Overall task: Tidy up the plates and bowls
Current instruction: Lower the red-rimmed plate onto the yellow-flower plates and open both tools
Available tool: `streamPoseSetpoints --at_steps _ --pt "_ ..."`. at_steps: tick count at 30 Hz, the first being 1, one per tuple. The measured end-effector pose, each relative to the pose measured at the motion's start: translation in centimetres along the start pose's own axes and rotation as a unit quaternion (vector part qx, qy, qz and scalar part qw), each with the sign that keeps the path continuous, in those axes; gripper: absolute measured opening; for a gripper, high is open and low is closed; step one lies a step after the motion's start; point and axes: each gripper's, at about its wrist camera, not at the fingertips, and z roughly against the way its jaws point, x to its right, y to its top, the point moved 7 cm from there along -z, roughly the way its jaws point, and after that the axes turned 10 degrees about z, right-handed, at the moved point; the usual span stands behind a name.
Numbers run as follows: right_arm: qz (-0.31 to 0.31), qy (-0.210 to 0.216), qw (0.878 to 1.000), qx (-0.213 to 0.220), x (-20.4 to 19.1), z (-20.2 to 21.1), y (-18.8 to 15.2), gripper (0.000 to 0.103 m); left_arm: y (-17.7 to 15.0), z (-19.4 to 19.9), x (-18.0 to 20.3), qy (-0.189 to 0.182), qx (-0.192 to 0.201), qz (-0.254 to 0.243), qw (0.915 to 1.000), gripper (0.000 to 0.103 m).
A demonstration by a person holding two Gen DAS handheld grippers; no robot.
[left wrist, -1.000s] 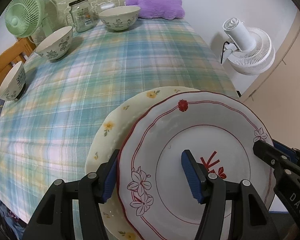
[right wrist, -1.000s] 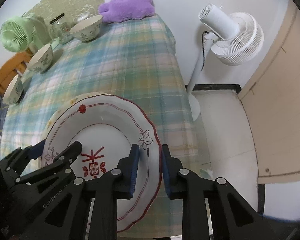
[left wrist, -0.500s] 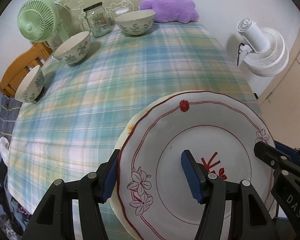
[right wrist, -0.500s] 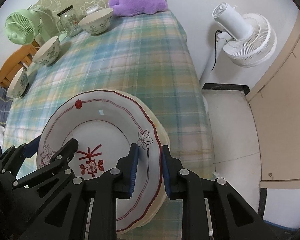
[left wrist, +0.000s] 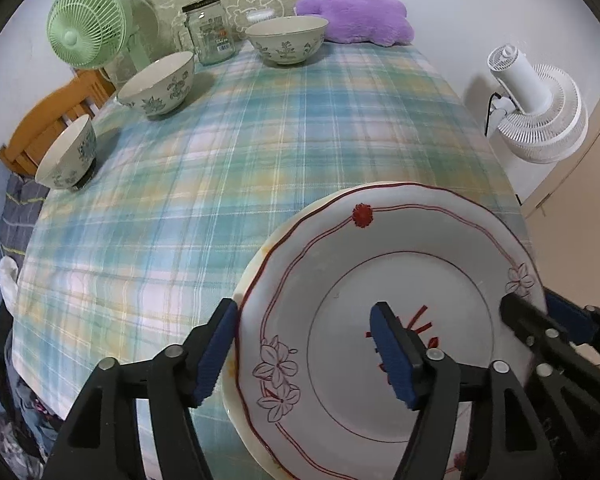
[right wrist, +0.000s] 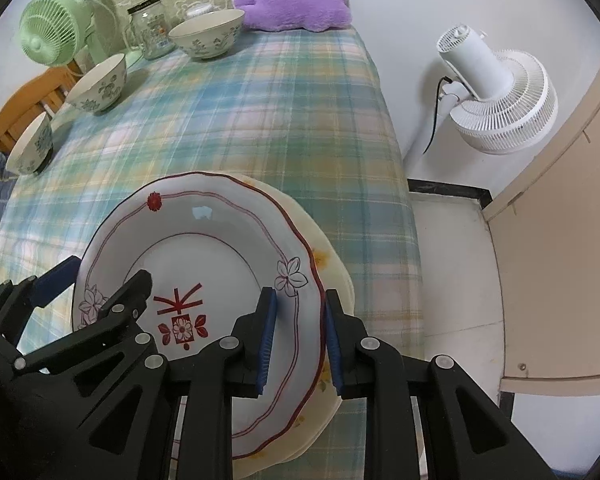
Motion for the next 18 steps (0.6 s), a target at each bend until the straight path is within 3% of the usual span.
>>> streamPoseSetpoints --at_steps 6,9,11,13,18 --pt "0.016 0.002 1.000 0.000 -0.6 0.1 -0.4 0.031 -0.6 0.4 -0.3 -0.009 -0.005 0.007 0.9999 0.076" --pt "0.011 0.015 1.000 -0.004 -0.4 0.1 -0.4 0.044 -0.6 0.6 -1.2 -0.016 -0.010 0.026 0.9995 0.078" --pt "0.005 0.016 1.000 0.000 -0.2 0.3 -0.3 0.058 -0.4 1.0 -1.8 -0.017 -0.004 0.030 0.9994 0.082" --pt "-0.001 0.016 1.000 0.011 0.0 0.7 0.1 0.064 -0.2 1.5 -2.1 -0.018 0.004 0.032 0.9993 0.085" --pt "-0.002 0.016 0.999 0.031 -0.5 1.9 1.4 0.065 0.8 2.7 -3.5 -0.028 0.028 0.042 0.9983 0.086"
